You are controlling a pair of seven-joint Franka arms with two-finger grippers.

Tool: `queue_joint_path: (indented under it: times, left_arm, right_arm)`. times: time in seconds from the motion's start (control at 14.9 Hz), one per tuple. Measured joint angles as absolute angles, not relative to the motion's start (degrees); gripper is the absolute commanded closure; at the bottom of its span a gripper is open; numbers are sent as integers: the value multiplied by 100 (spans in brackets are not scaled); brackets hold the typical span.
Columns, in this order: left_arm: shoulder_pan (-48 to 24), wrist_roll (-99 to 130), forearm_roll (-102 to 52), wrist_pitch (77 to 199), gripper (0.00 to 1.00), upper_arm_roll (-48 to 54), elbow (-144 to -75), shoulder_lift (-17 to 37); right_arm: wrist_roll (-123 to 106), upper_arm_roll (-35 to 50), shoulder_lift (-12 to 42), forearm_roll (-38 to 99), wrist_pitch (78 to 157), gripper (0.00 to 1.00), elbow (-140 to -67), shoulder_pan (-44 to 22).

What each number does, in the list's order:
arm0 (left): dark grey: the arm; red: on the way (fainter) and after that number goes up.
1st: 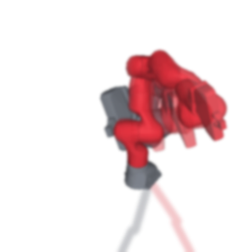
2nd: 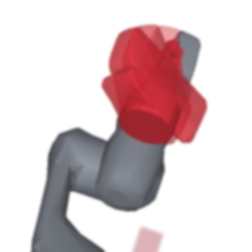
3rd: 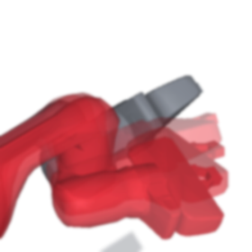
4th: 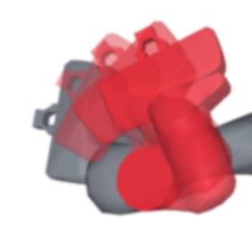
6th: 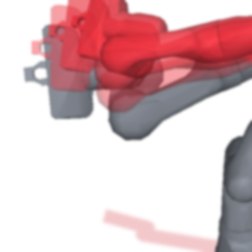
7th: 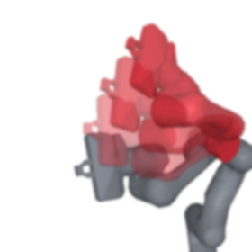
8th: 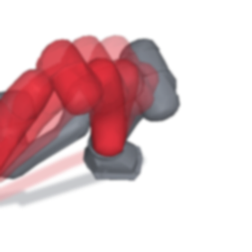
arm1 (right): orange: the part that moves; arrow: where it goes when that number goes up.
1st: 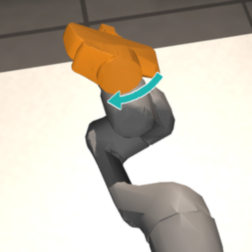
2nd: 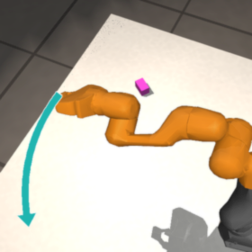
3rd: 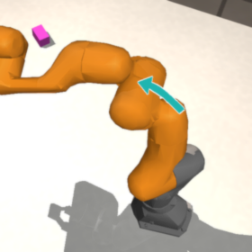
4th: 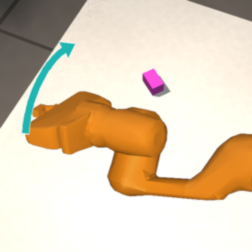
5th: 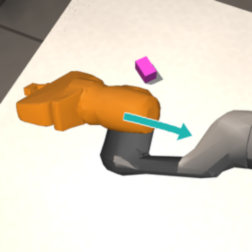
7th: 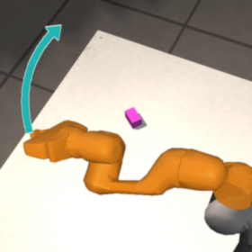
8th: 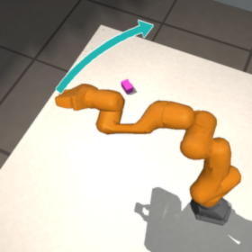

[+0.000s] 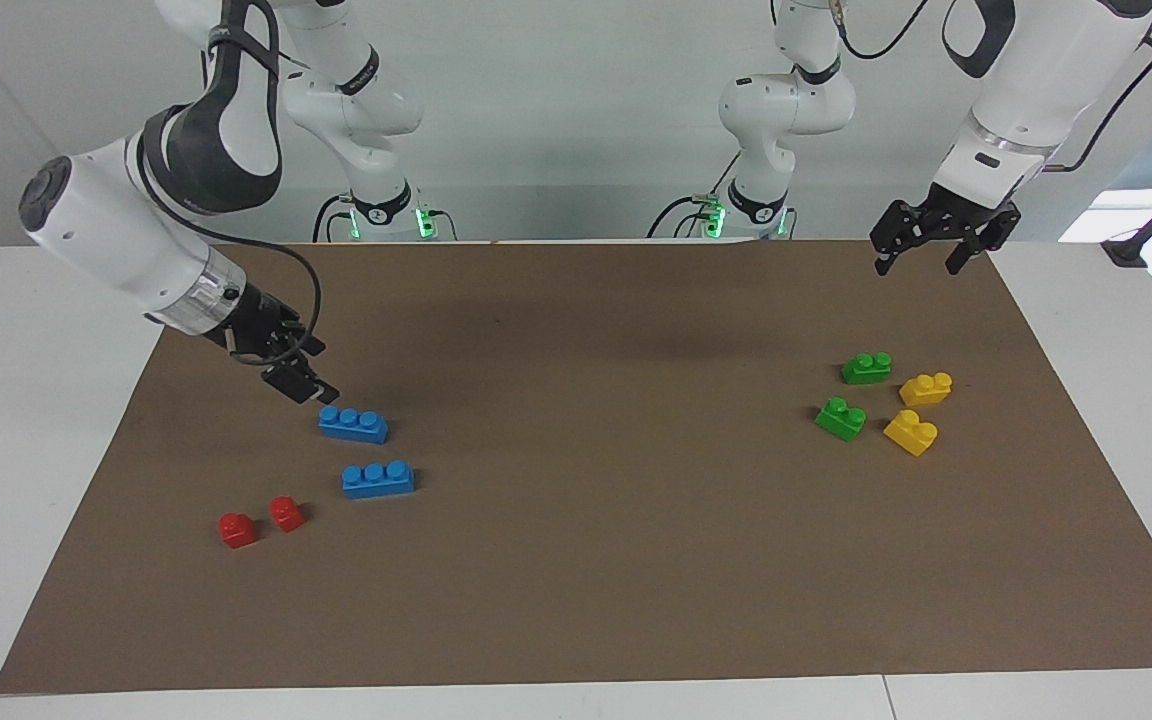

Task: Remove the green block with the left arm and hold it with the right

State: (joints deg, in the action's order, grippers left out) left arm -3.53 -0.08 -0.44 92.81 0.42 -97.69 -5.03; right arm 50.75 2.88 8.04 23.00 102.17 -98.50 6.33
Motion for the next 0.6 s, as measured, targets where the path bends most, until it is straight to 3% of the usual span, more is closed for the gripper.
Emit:
queue_joint_path:
  times: [0.6]
  left_arm:
    - [-353,-6,-44,9278,0,42,-9769,-503]
  right_arm:
    - [2420,289,-108,1157,9211,0,-9840,637]
